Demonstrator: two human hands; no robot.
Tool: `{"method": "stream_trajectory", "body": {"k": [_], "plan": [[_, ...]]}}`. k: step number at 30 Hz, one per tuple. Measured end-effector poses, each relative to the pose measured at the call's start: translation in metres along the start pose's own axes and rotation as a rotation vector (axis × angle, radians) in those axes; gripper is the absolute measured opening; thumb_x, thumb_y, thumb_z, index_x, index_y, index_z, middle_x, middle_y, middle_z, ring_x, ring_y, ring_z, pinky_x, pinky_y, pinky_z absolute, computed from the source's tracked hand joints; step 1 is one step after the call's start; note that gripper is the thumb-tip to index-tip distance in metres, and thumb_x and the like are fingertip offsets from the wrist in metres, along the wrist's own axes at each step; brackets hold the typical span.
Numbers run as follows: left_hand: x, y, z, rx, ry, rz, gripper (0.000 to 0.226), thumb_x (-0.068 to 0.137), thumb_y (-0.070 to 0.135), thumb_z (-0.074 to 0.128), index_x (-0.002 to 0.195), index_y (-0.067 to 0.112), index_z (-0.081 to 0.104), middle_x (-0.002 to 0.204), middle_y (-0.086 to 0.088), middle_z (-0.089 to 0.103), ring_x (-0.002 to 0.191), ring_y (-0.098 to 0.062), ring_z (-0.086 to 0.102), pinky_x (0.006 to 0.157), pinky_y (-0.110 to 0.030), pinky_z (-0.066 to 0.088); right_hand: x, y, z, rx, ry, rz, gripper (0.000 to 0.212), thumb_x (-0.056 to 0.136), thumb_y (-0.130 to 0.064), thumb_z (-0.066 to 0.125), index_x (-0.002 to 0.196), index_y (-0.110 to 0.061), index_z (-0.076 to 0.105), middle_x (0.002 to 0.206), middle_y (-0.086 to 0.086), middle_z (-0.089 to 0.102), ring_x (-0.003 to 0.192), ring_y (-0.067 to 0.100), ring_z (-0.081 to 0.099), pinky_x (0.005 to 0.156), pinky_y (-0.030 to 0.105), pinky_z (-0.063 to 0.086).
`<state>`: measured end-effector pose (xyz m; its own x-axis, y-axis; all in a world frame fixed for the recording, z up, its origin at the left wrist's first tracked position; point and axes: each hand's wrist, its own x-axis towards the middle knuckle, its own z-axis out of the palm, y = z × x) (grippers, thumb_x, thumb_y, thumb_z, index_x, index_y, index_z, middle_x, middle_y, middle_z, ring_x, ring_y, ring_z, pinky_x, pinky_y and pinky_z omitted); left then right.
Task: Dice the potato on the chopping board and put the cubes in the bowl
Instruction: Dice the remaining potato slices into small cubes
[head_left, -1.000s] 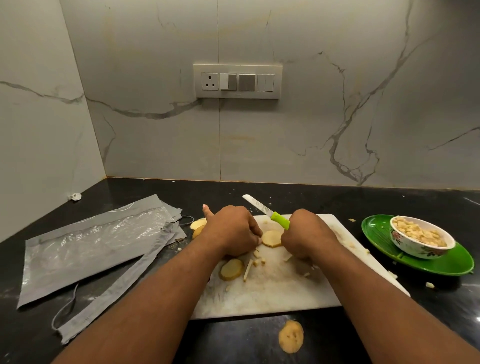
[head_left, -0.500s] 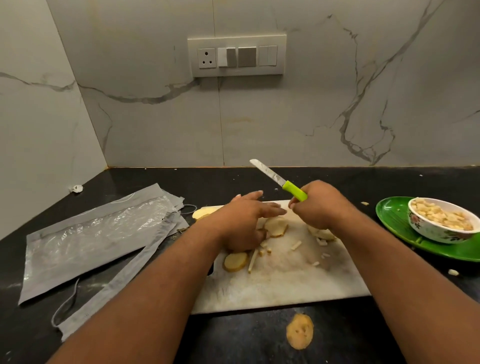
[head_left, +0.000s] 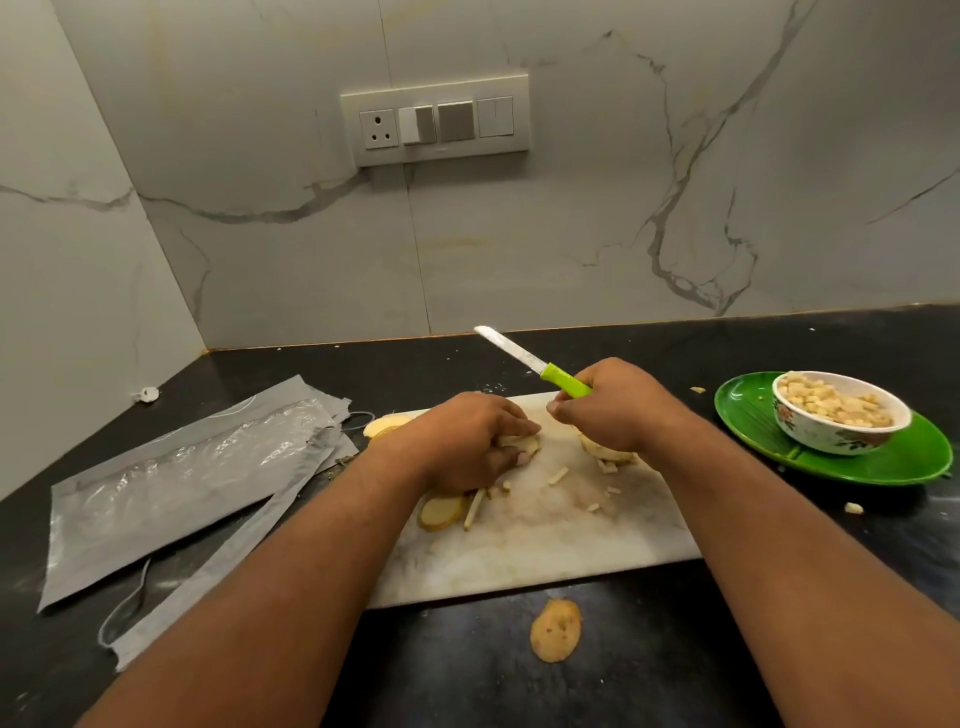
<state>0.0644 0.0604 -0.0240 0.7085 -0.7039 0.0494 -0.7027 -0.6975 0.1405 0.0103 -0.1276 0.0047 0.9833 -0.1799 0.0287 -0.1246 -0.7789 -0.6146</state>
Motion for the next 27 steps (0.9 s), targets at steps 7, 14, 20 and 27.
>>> {"method": "stream_trajectory", "body": {"k": [7,14,20,27], "plan": [[-0.004,-0.001,0.004,0.025,0.105,-0.144,0.070,0.093,0.058,0.065,0.156,0.035,0.044,0.154,0.016,0.048,0.145,-0.013,0.028,0.118,-0.041,0.034,-0.006,-0.006,-0.006,-0.093,-0.013,0.007,0.020,0.097,-0.026,0.059,0.108,-0.013,0.068,0.093,0.009,0.065,0.087,0.023,0.062,0.079,0.039,0.054],[-0.002,-0.011,0.002,-0.017,0.047,-0.172,0.048,0.092,0.060,0.065,0.136,0.040,0.066,0.140,0.021,0.061,0.132,-0.008,0.049,0.110,-0.039,0.045,-0.027,-0.023,-0.003,-0.312,-0.140,-0.001,0.049,0.094,-0.011,0.052,0.143,-0.014,0.050,0.136,0.010,0.057,0.117,0.028,0.057,0.101,0.040,0.050],[-0.003,-0.002,0.003,-0.089,0.069,-0.221,0.048,0.090,0.062,0.067,0.131,0.038,0.070,0.134,0.017,0.067,0.119,-0.009,0.060,0.104,-0.038,0.052,-0.063,-0.031,-0.017,-0.479,-0.025,-0.069,0.060,0.096,-0.014,0.056,0.151,-0.031,0.041,0.146,0.001,0.052,0.126,0.023,0.052,0.098,0.035,0.047],[-0.006,0.008,0.004,-0.068,0.113,-0.244,0.040,0.094,0.055,0.067,0.129,0.036,0.071,0.135,0.013,0.068,0.117,-0.011,0.061,0.098,-0.030,0.050,-0.083,-0.023,0.010,-0.474,0.095,-0.060,0.058,0.094,-0.022,0.056,0.149,-0.036,0.044,0.131,-0.003,0.061,0.108,0.016,0.058,0.089,0.032,0.052]]}}
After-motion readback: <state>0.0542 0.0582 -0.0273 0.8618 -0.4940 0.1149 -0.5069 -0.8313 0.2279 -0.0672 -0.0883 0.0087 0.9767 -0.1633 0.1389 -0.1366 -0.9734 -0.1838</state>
